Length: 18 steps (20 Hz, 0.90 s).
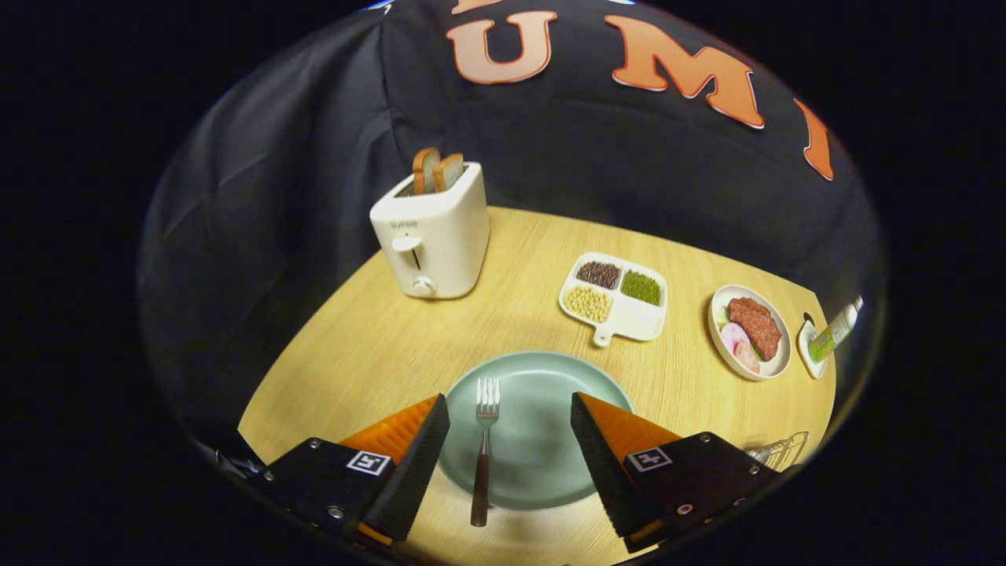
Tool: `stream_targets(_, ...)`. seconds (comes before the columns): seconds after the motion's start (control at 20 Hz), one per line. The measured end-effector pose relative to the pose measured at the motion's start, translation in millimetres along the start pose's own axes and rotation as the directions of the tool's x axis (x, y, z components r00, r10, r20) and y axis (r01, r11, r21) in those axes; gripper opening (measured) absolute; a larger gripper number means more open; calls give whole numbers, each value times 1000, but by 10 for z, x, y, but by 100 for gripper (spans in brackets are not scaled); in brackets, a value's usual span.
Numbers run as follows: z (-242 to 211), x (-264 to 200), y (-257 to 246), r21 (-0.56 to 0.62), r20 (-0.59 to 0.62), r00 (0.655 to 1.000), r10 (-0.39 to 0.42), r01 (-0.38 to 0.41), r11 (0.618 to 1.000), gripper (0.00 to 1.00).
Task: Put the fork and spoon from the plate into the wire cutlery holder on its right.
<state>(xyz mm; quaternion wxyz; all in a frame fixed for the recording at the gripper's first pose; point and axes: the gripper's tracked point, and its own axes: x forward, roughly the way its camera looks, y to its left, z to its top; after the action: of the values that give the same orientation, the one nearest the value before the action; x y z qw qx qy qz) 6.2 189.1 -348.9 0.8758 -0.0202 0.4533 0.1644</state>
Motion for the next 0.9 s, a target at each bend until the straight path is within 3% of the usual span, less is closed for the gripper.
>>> stream_targets(0.3,-556,349,77,-4,-292,956,17,-19,1000,80)
stream_targets(0.6,-786,466,193,5,-452,891,40,-43,999,54)
stream_targets(0.9,-871,557,276,46,-506,861,50,-30,998,19)
